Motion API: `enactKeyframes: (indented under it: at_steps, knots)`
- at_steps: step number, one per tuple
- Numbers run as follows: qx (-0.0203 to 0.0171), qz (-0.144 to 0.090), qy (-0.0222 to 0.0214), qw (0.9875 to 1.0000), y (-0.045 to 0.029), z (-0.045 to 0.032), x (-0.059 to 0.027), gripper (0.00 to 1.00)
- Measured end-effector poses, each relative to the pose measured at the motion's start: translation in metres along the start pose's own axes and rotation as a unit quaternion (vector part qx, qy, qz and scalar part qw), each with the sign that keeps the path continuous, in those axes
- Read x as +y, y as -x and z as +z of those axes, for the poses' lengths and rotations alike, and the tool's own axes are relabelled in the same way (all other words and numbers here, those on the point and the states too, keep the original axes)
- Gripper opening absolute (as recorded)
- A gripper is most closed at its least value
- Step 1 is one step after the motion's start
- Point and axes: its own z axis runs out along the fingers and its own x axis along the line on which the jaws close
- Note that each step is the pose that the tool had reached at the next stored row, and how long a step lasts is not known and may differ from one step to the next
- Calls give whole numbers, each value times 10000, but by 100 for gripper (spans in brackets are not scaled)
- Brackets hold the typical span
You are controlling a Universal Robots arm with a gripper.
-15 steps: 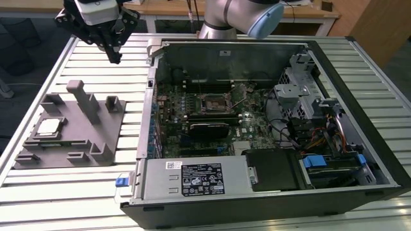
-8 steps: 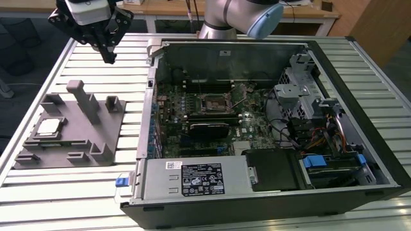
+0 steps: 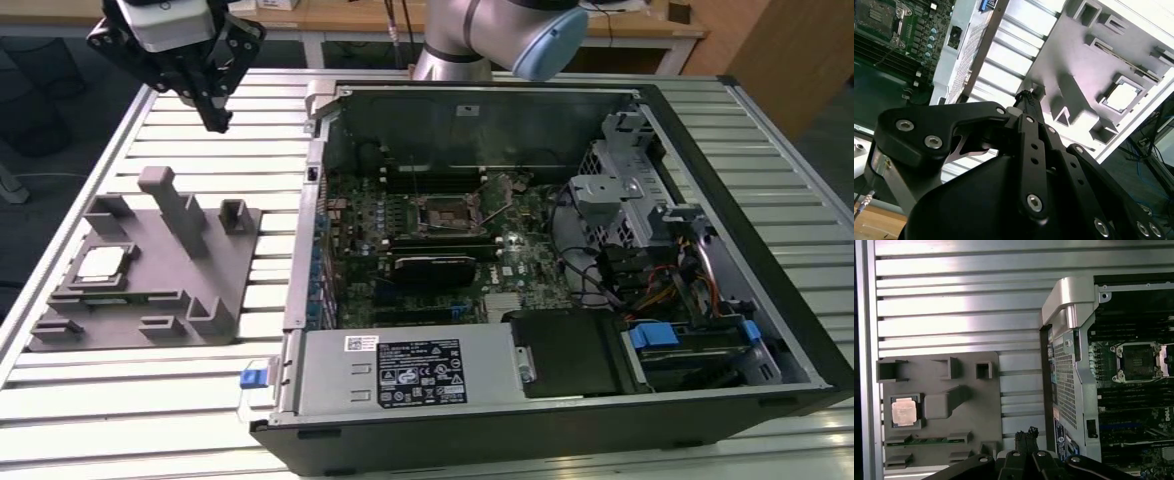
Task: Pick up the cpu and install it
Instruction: 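Reach for the cpu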
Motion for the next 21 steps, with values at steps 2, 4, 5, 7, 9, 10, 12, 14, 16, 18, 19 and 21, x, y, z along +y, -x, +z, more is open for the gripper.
enactKeyframes:
  at_steps: [2, 4, 5, 7, 9, 10, 12, 14, 16, 18, 19, 21]
  knots:
    - [0, 0, 0, 10000, -24, 0, -2, 11]
    - [-1, 0, 0, 10000, -50, -1, -4, 11]
    - [-1, 1, 0, 10000, -64, -2, -5, 11]
    - [-1, 1, 0, 10000, -91, -2, -7, 11]
    - [-2, 0, 1, 10000, -122, -3, -9, 11]
    - [-2, 0, 1, 10000, -138, -4, -10, 11]
    - [-1, 0, 0, 10000, -170, -5, -13, 11]
    - [-2, 0, 0, 10000, -201, -6, -15, 11]
    - [-2, 0, 0, 10000, -235, -7, -18, 11]
    - [-2, 0, 0, 10000, -266, -8, -20, 11]
    - [-2, 0, 0, 10000, -281, -9, -21, 11]
    - [-3, 0, 1, 10000, -312, -8, -23, 11]
